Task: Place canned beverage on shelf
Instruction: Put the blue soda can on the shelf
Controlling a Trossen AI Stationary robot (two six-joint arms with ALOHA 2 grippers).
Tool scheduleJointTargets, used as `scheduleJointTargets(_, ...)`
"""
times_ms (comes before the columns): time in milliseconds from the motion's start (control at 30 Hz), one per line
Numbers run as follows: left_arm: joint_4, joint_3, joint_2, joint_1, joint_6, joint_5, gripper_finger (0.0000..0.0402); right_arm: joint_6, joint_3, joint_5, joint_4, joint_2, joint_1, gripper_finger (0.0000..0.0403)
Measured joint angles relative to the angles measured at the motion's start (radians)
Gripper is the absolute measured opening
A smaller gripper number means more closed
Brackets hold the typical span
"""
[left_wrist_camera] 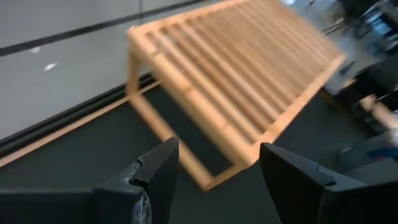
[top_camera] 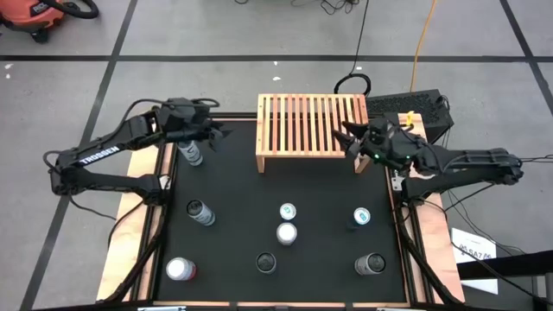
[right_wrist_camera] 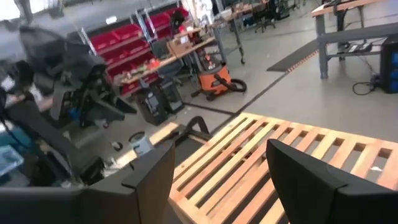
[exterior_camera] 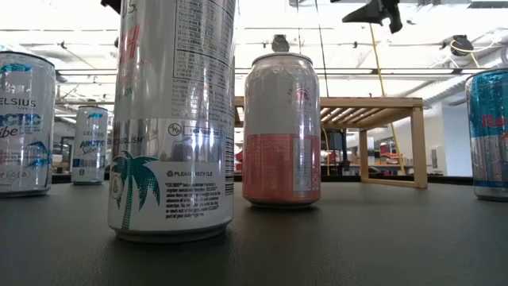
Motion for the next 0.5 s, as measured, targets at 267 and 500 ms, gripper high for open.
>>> scheduleJointTargets(267, -0.288, 0.0, 0.001, 0.098, -0.002, -0.081, 0.0226, 0.049, 0.019, -0.019, -0.004, 0.084, -0.008, 0.0242)
scheduleJointTargets(500, -0.437, 0.005, -0.01, 0.159, -0.068, -0.09, 0.0228, 0.094, 0.019, -0.055, -0.005, 0.114, -0.008, 0.0242)
